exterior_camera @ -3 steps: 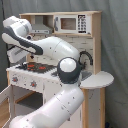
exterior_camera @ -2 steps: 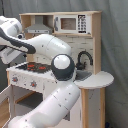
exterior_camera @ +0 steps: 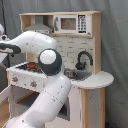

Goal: Play with the kitchen

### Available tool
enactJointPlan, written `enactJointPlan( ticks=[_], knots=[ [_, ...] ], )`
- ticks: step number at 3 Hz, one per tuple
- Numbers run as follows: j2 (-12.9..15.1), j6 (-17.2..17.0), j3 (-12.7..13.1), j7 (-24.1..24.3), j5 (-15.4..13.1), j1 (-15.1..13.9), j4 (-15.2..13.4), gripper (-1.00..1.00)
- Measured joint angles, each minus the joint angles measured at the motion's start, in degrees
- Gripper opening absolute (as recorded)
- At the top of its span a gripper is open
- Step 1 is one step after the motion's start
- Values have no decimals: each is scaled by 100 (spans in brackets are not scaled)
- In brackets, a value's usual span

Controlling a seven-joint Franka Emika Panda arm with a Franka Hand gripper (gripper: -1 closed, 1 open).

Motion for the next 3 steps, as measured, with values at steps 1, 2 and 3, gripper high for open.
enactJointPlan(
  ticks=[1, 2, 3],
  knots=[
    [-506, -39, -136, -243, -7, 240, -1, 100],
    [-990, -61, -291, -512, -6, 426, -10, 100],
    [-1419, -61, -489, -810, -7, 573, -23, 100]
  ],
)
